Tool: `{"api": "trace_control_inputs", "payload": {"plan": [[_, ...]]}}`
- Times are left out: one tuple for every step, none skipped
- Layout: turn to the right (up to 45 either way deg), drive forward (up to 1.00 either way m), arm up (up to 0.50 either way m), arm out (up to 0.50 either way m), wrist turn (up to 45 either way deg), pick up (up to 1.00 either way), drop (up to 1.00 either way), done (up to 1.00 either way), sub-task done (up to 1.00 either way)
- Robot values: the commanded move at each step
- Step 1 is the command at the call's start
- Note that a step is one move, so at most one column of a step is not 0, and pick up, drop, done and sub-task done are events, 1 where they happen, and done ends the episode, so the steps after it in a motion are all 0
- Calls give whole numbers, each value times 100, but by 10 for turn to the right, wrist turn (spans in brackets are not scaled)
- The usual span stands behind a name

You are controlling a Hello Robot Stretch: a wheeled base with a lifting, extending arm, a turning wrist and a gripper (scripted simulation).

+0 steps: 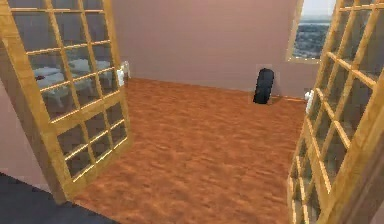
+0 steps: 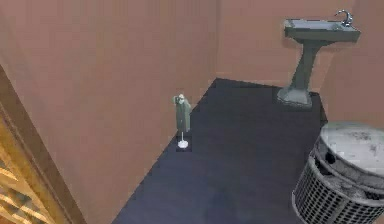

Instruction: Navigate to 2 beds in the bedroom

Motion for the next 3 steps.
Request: {"api": "trace_control_inputs", "payload": {"plan": [[0,100,0,0,0,0,0,0,0],[-30,0,0,0,0,0,0,0,0],[0,100,0,0,0,0,0,0,0]]}}
